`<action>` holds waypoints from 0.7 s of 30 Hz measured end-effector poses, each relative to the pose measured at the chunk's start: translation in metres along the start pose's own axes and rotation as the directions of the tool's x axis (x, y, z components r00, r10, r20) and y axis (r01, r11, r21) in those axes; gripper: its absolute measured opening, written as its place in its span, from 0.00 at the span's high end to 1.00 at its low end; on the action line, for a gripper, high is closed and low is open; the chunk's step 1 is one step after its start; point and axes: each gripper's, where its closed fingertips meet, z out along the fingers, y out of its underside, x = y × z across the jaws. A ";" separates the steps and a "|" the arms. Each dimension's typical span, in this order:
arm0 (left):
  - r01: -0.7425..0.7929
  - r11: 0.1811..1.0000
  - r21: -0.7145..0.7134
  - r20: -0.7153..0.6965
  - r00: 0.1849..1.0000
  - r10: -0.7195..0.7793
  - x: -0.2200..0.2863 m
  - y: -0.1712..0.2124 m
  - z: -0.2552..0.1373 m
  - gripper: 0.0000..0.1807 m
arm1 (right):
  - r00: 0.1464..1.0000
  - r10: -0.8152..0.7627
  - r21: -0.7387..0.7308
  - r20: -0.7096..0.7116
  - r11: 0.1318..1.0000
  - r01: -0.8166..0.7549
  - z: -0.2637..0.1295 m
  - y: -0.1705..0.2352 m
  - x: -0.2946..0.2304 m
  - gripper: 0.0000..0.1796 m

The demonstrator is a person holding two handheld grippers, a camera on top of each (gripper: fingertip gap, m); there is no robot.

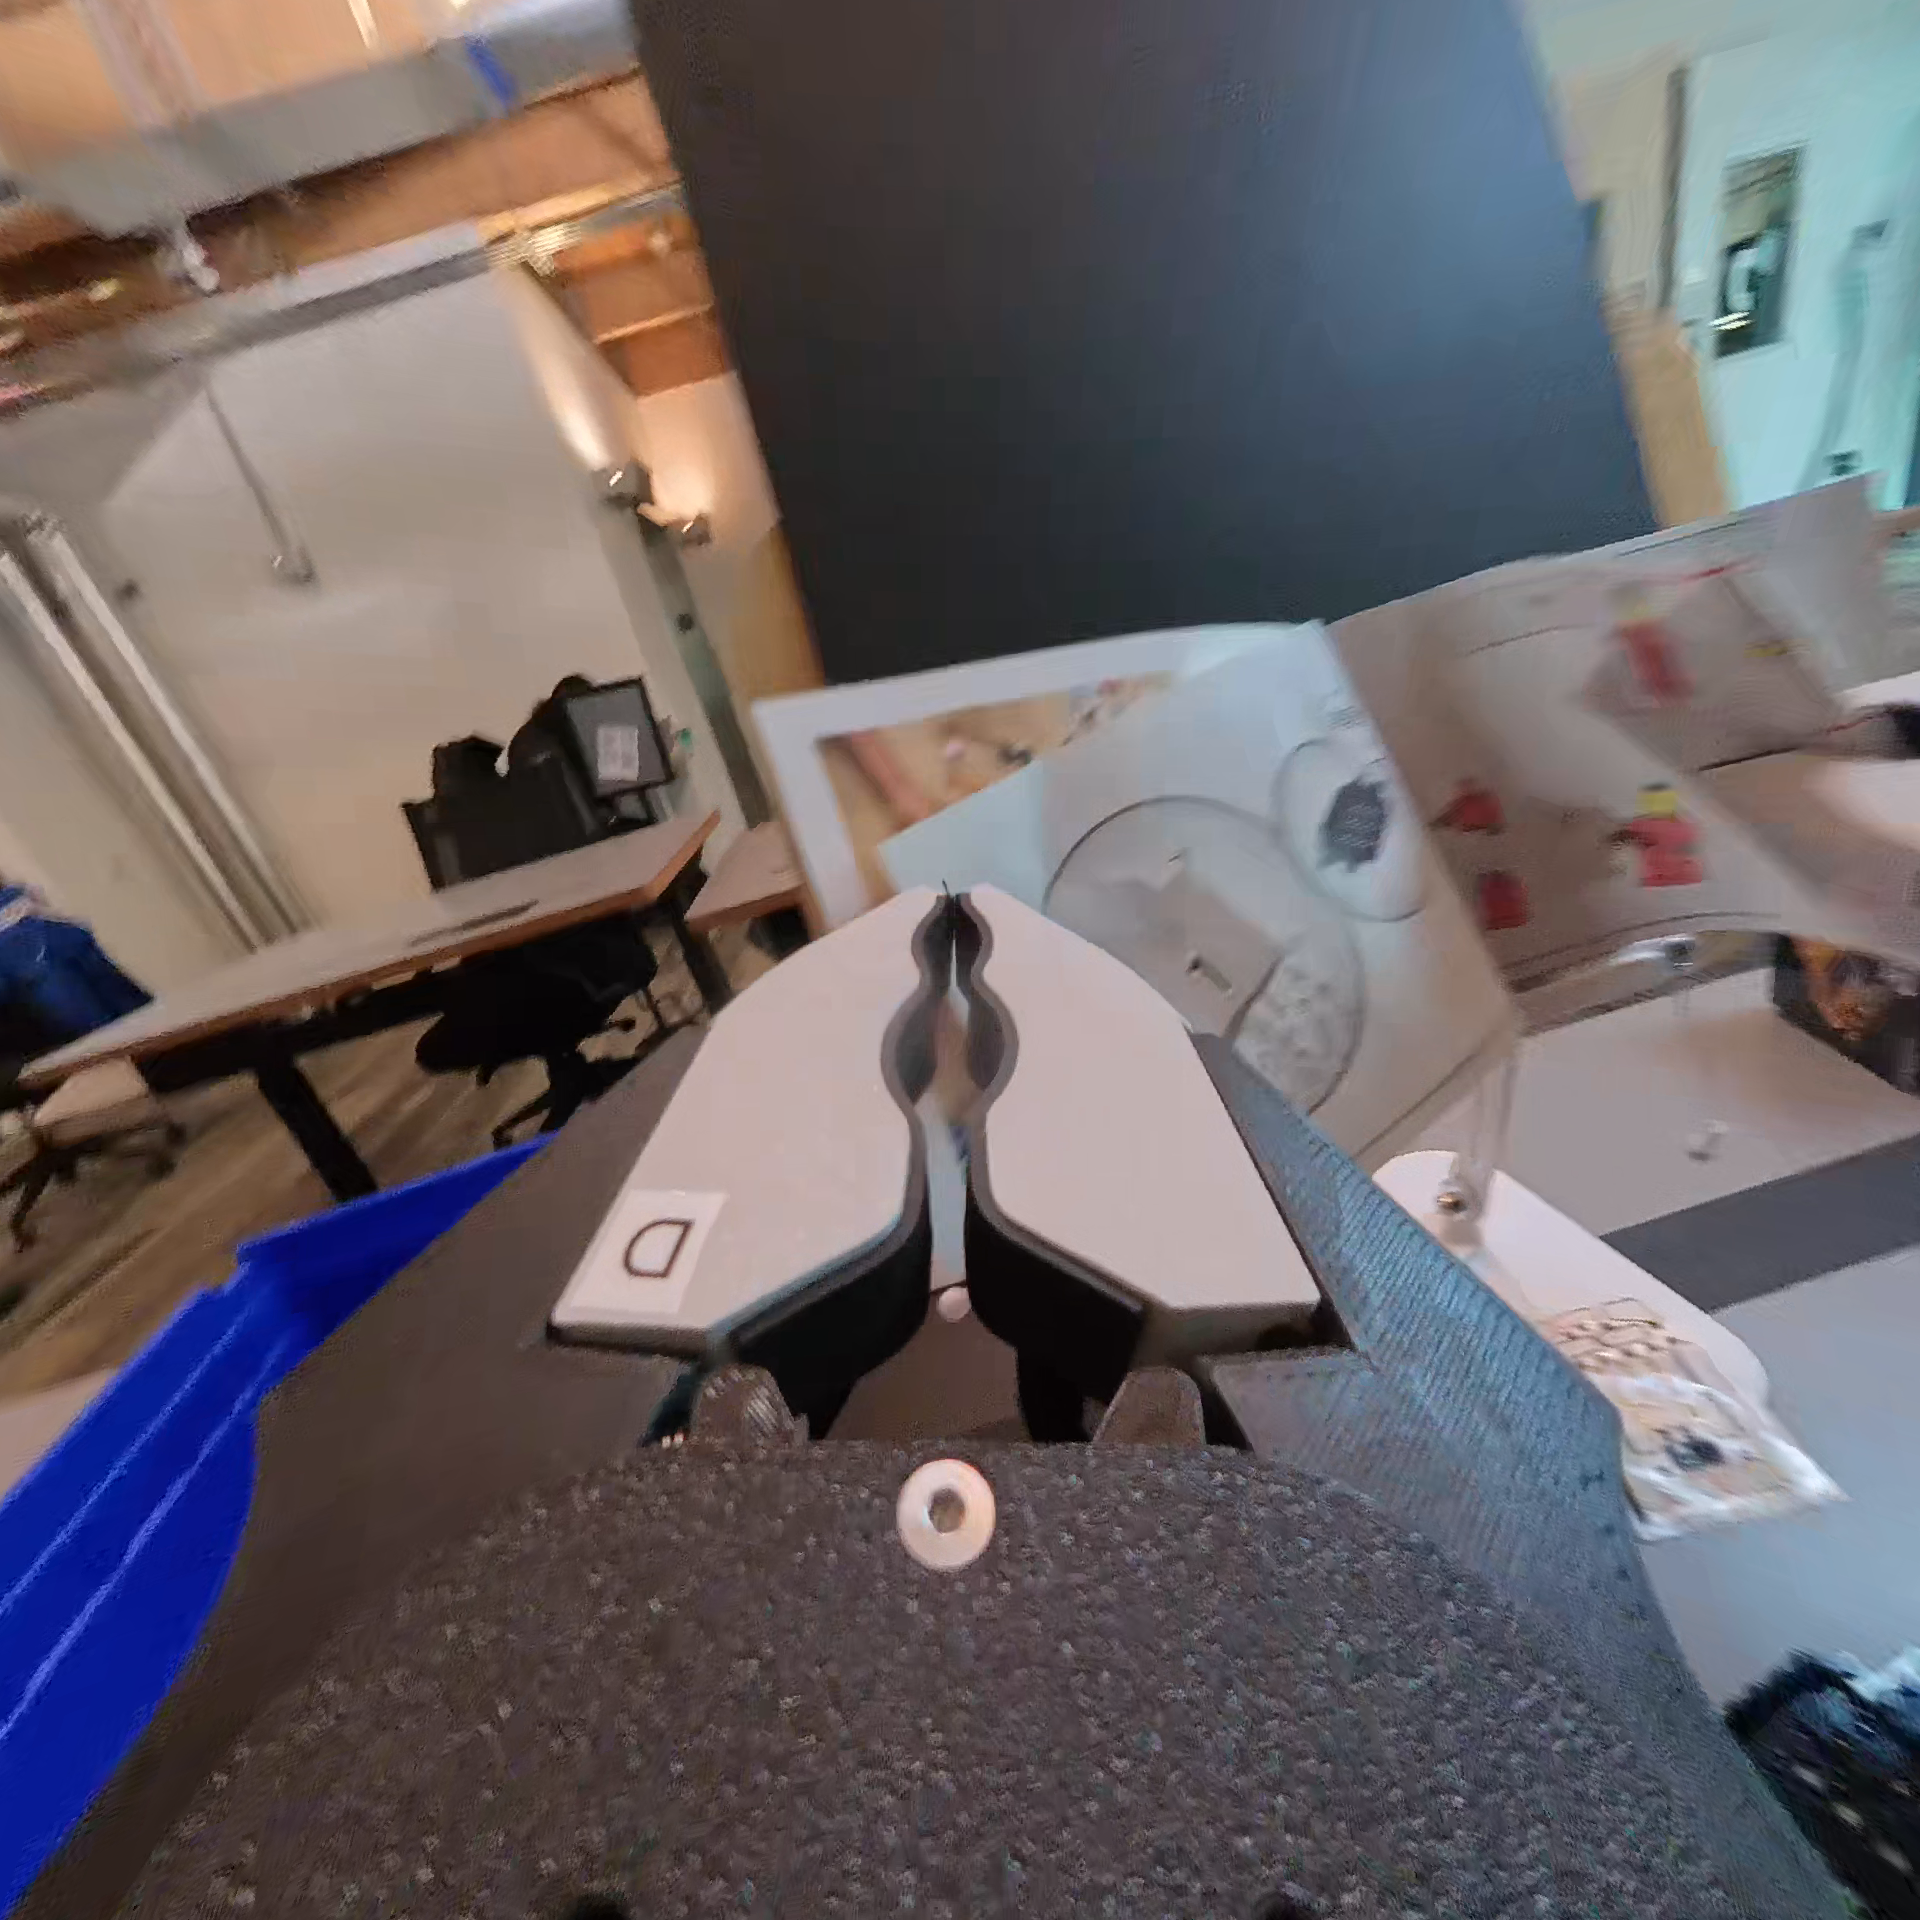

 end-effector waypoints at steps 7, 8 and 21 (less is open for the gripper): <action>0.020 0.997 -0.071 -0.122 0.992 -0.029 0.042 0.006 0.004 1.00 | 0.980 -0.162 0.055 0.111 0.986 0.157 0.019 -0.036 -0.078 0.95; 0.029 0.996 -0.081 -0.124 0.992 -0.039 0.043 0.011 0.005 1.00 | 0.977 -0.178 0.064 0.120 0.983 0.171 0.022 -0.041 -0.087 0.95; 0.083 0.982 -0.169 -0.101 0.990 -0.101 0.036 0.048 0.012 1.00 | 0.949 -0.316 0.040 0.021 0.948 0.315 0.051 -0.053 -0.123 0.89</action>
